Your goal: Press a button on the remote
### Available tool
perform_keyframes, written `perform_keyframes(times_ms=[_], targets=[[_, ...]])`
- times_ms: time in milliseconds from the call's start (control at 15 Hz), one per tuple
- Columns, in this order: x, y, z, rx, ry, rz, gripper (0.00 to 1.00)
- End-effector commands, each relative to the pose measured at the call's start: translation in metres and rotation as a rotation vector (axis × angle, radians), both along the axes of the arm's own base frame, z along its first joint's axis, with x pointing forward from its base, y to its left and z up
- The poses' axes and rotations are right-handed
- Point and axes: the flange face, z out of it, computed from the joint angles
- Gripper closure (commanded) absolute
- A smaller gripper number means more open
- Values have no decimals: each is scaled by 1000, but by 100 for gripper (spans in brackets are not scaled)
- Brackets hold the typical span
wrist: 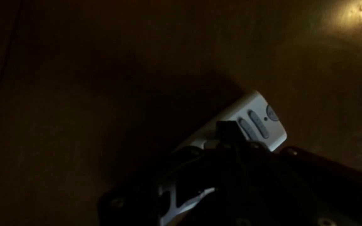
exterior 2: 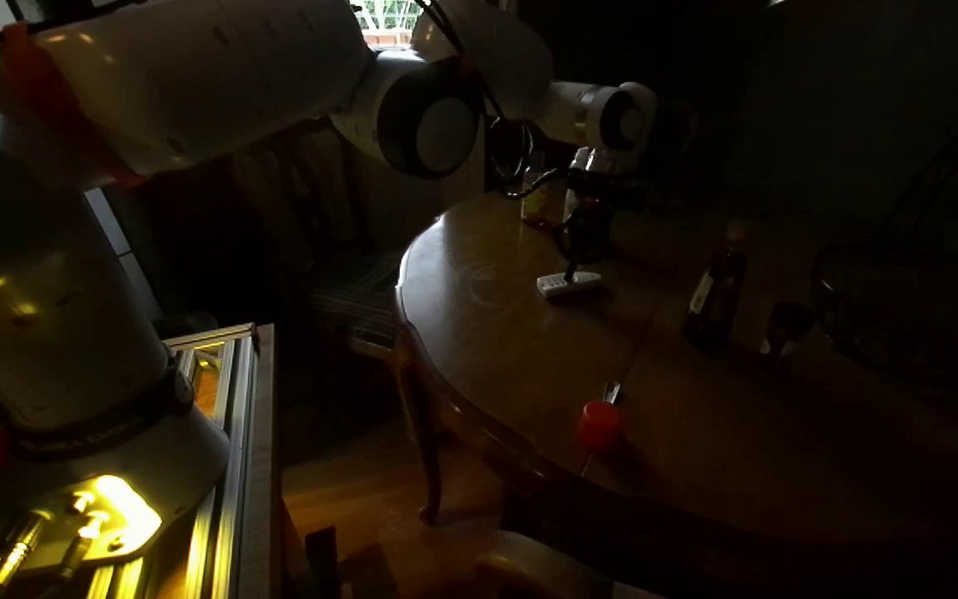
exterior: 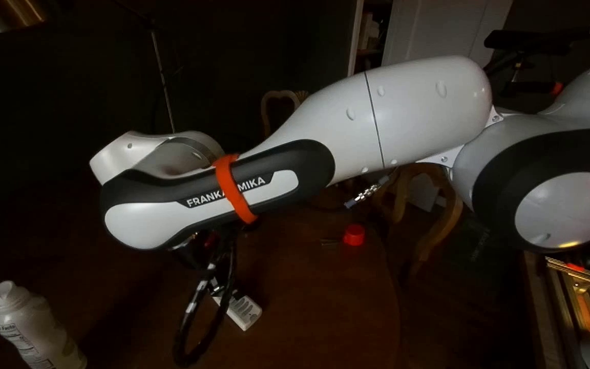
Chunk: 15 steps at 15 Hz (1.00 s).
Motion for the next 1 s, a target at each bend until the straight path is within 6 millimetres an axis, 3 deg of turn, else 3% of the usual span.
perform_keyframes(times_ms=[0,400,933], targets=[[-10,6,-33,-182,-13,77,100],[-6,2,-50,-305,-80,162,100],[19,-13,61,-78,-99,62,100]])
